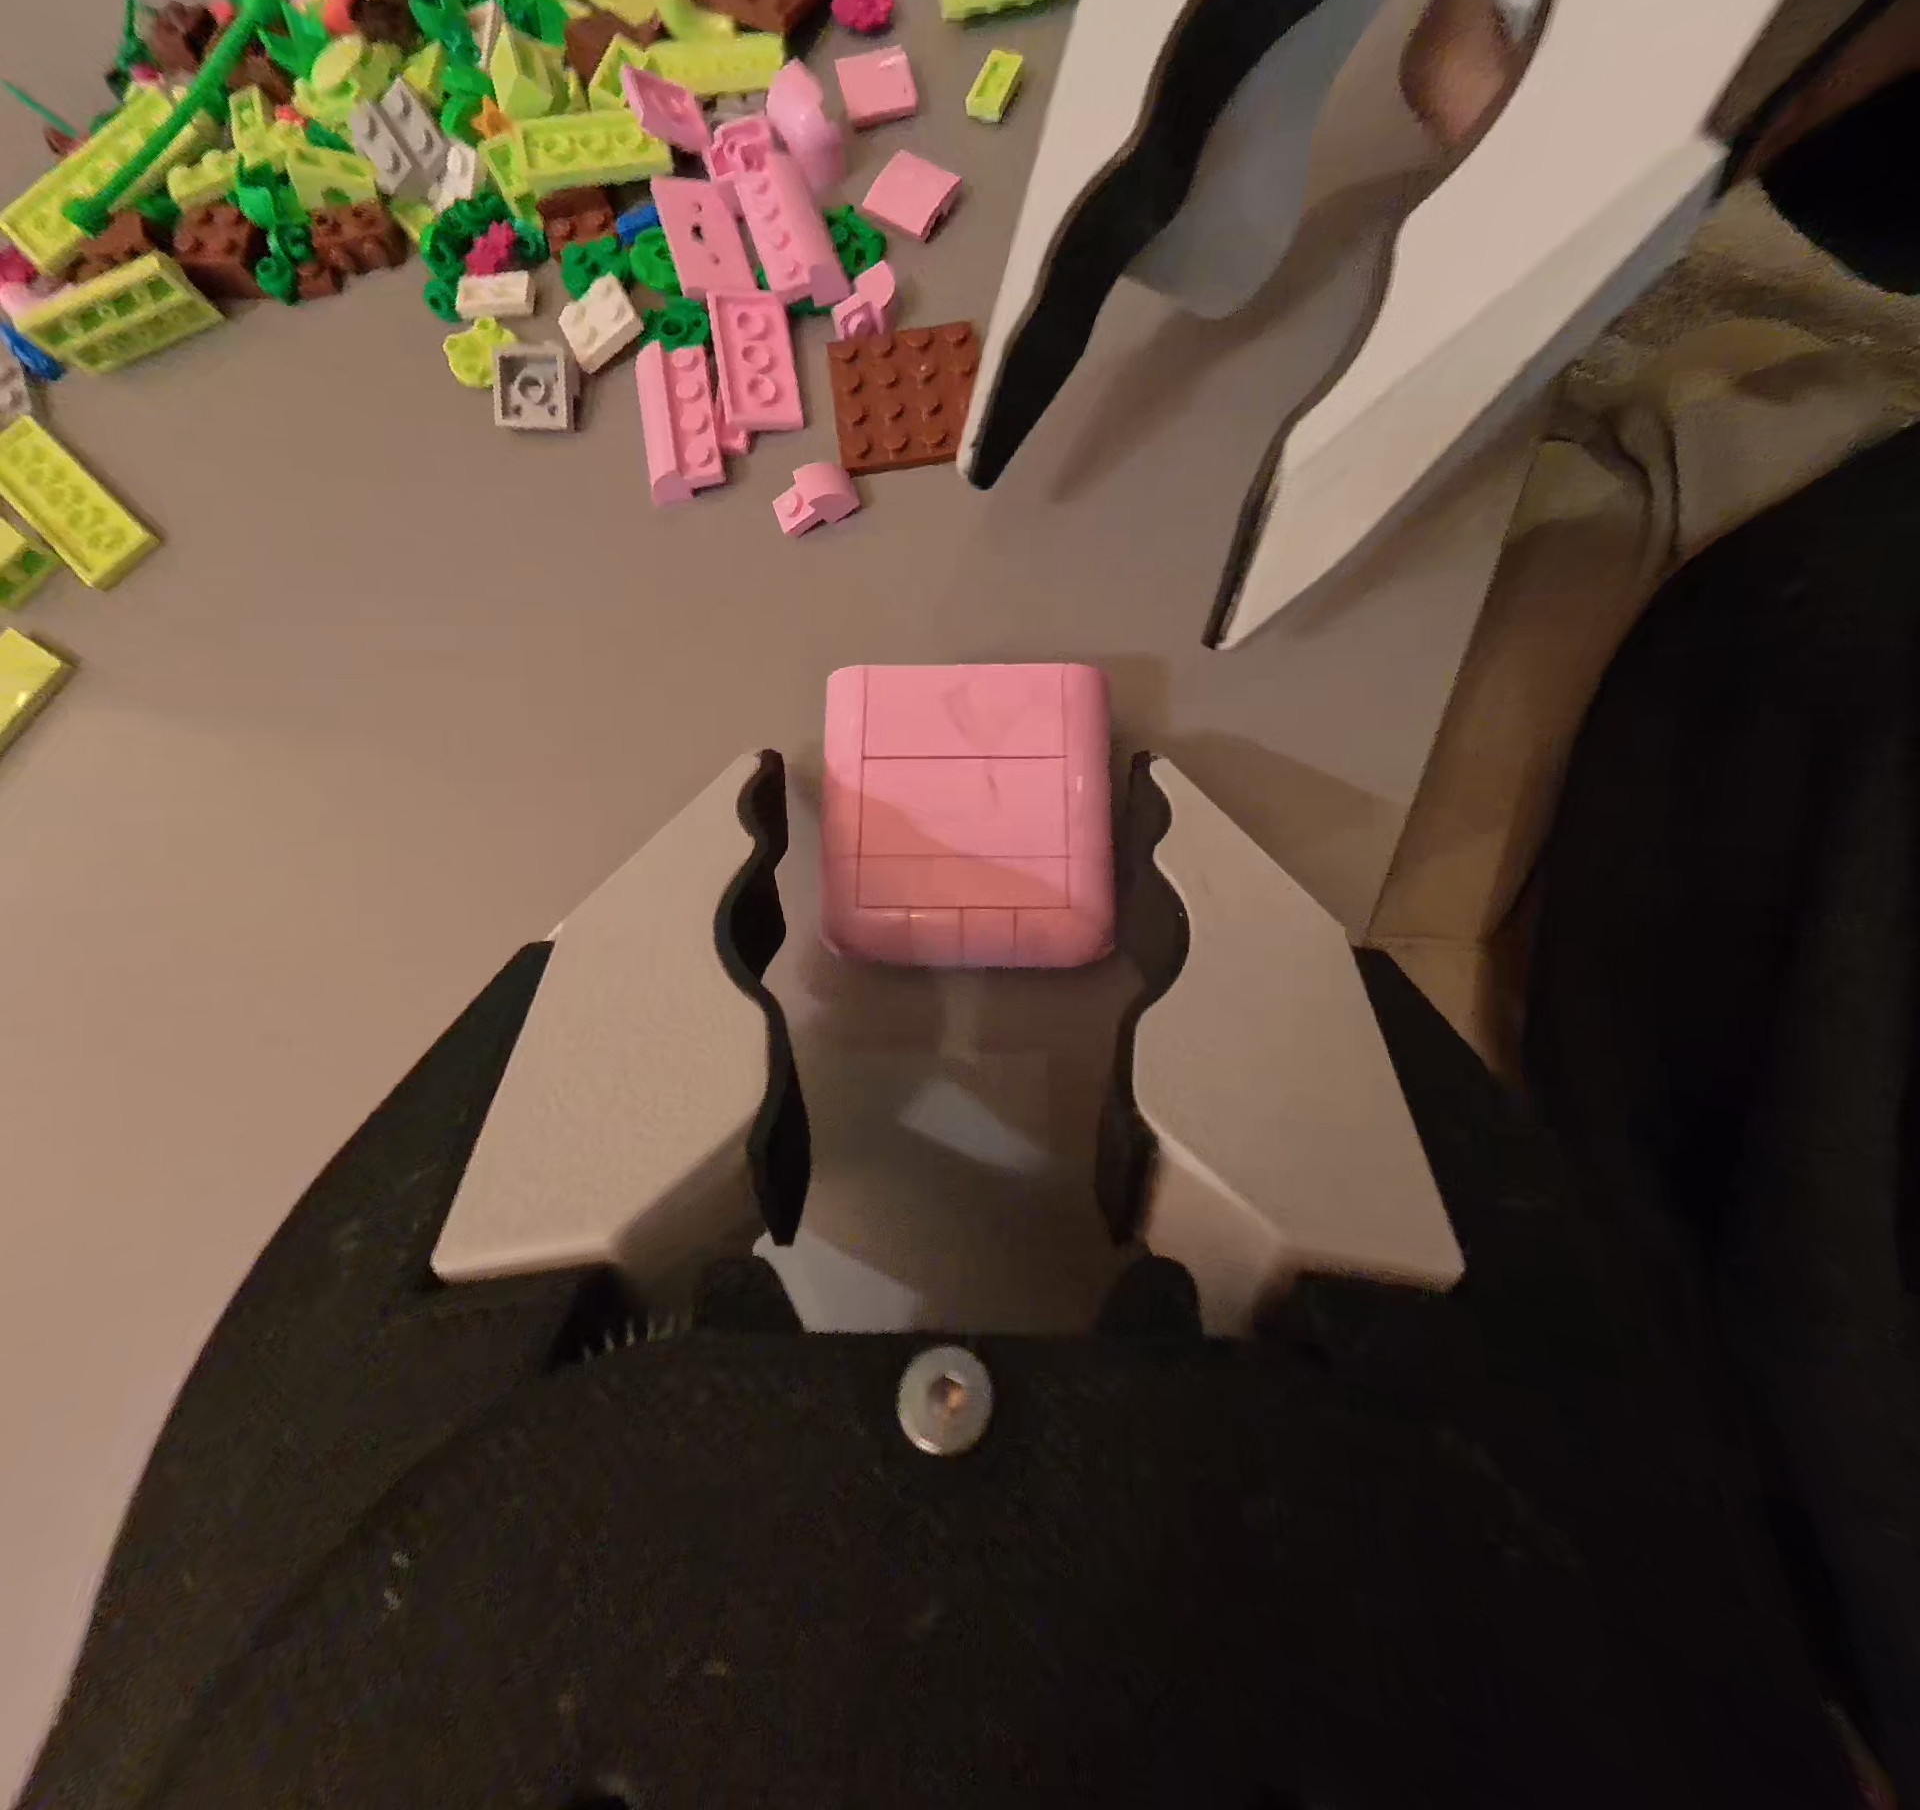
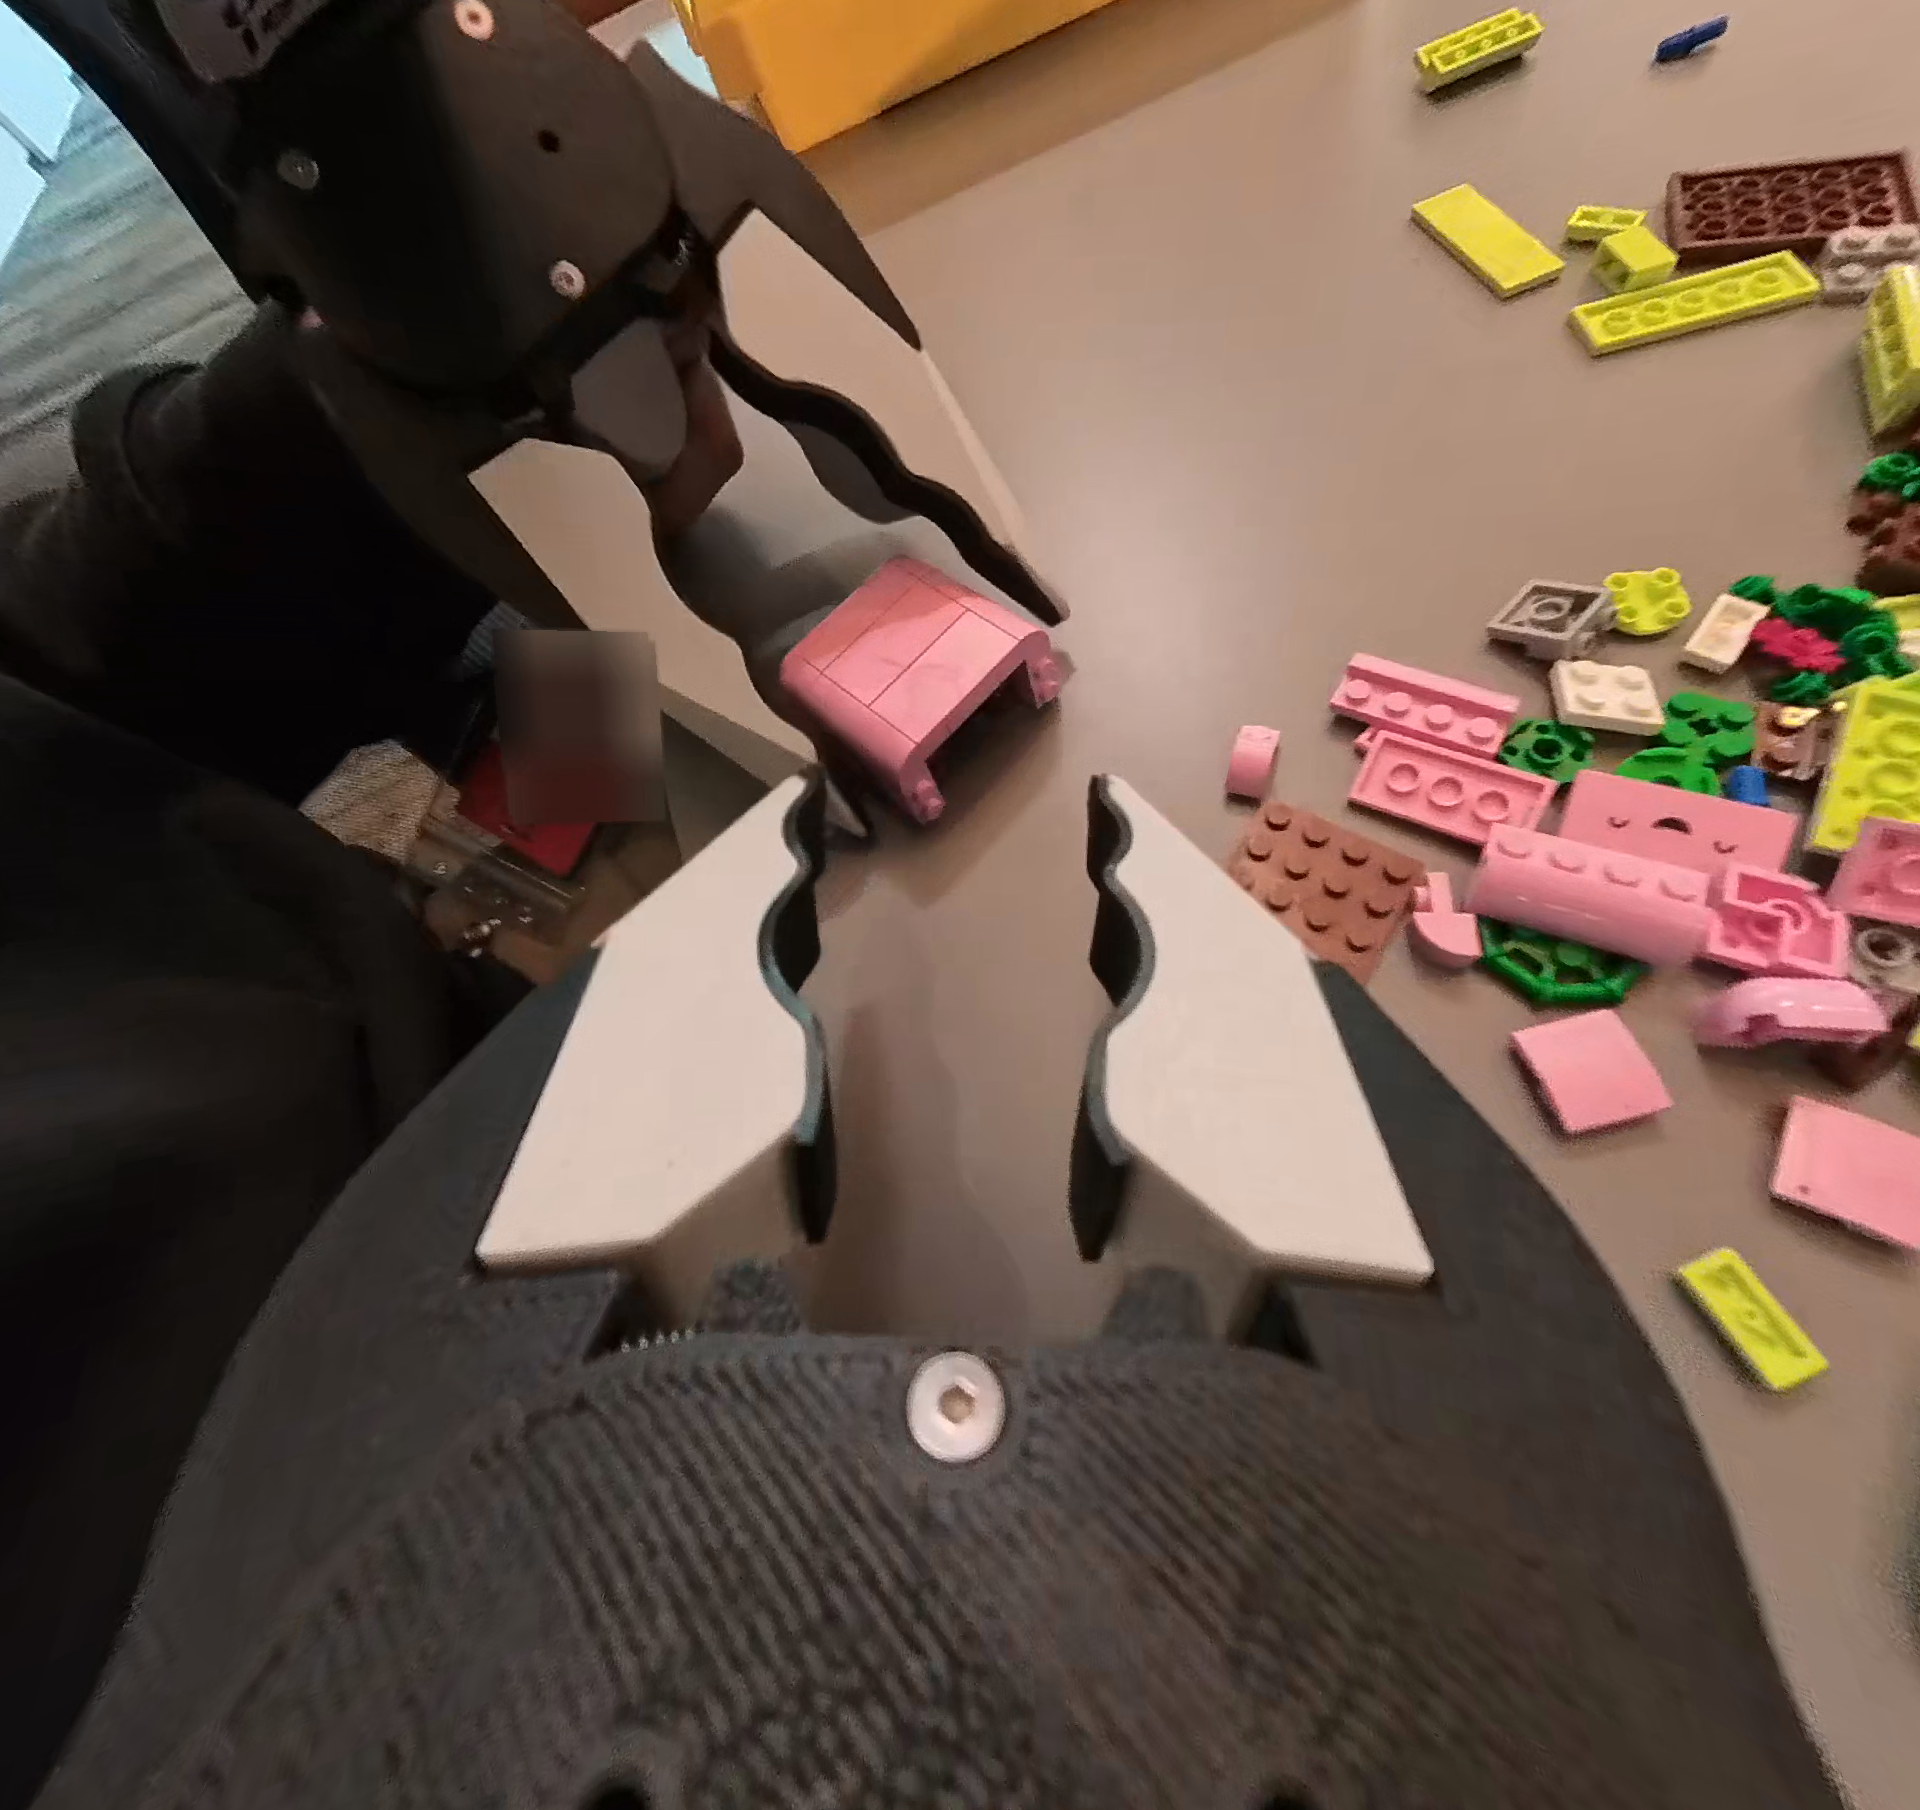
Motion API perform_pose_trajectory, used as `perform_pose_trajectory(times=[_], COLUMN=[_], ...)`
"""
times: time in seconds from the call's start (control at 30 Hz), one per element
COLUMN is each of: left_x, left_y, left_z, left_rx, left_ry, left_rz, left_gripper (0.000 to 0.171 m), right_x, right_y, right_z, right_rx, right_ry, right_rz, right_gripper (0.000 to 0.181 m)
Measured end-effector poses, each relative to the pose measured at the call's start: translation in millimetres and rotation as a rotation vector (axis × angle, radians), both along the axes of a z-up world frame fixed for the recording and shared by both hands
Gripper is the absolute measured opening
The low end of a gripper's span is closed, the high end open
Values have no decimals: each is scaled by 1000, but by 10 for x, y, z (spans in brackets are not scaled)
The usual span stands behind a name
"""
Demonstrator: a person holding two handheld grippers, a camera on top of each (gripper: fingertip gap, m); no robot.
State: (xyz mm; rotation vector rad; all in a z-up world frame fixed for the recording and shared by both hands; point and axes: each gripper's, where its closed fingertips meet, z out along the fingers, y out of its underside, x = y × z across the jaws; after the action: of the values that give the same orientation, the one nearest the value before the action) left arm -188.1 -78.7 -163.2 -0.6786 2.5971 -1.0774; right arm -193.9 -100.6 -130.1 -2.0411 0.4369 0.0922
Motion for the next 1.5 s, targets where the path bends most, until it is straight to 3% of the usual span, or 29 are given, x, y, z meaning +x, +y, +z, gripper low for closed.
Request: perform_pose_trajectory(times=[0.3,0.4,0.63,0.77,0.87,1.17,1.5], left_x=[24,59,84,38,19,-85,-126], left_y=[4,-28,-53,-39,-34,-52,-110], left_z=[6,135,630,847,919,1163,1200], left_rx=[12,5,-227,-377,-430,-747,-877], left_ry=[-32,-187,-438,-487,-504,-351,-207], left_rz=[9,-30,-37,-43,-45,-74,-100], left_gripper=[56,56,56,55,55,55,55], right_x=[-46,-53,15,25,76,97,87], right_y=[170,199,142,118,86,49,27], right_z=[-34,120,486,598,599,675,753], right_rx=[47,153,382,441,460,537,571], right_ry=[206,222,148,79,118,152,85], right_rz=[-34,-14,-18,-15,-29,-31,-20], right_gripper=[53,47,34,26,28,29,26])
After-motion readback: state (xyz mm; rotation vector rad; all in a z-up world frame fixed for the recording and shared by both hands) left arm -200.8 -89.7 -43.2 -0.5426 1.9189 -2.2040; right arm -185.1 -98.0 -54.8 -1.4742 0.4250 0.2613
